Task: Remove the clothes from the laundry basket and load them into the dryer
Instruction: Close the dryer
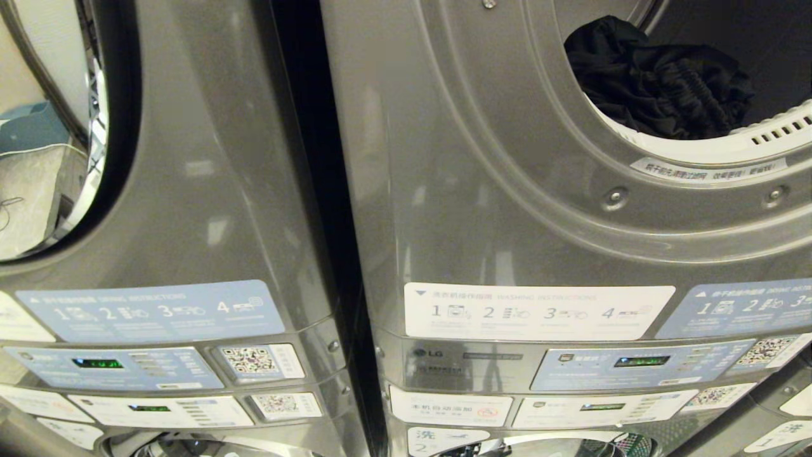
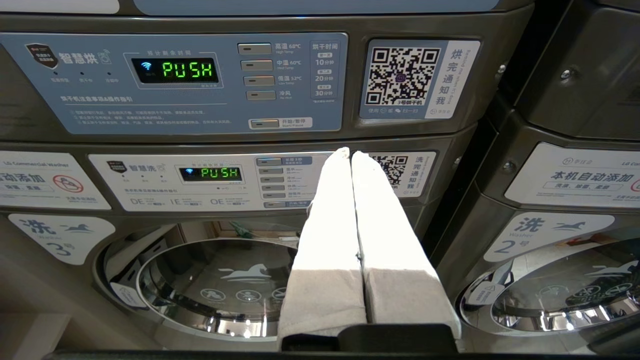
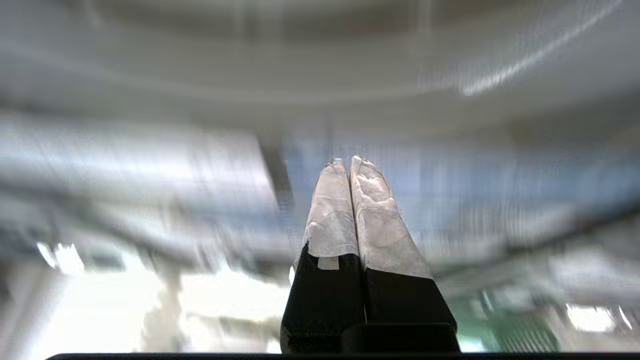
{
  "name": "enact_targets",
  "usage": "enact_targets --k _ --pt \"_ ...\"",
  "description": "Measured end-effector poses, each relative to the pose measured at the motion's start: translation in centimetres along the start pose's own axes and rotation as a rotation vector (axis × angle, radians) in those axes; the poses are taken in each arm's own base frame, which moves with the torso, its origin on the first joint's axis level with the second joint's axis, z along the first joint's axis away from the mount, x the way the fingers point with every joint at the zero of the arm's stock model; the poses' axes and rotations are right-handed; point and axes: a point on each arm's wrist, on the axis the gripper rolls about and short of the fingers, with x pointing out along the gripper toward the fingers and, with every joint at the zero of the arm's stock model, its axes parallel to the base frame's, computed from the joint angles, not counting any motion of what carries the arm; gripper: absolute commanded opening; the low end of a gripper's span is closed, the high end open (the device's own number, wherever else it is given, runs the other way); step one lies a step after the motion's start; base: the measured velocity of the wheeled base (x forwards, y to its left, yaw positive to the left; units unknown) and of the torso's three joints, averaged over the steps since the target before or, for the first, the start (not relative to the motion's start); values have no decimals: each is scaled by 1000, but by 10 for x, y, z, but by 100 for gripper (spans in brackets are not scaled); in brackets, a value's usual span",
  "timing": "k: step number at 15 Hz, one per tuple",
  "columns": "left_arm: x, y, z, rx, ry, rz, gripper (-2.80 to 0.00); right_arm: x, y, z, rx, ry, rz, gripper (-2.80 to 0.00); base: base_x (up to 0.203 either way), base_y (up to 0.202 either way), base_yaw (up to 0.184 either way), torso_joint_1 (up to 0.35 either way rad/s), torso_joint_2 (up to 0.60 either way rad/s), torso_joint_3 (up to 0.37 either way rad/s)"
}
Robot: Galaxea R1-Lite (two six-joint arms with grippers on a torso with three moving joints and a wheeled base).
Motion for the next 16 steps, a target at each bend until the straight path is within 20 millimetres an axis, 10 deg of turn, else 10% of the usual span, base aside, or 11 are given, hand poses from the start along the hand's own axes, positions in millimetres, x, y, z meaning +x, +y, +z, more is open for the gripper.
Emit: enact_targets --k 8,16 --pt "0 0 0 0 0 0 -280 -16 -9 -200 -154 47 -20 -280 0 0 0 0 0 0" --pt "0 0 0 0 0 0 -280 -32 -8 -239 -134 -254 -88 -280 0 0 0 0 0 0"
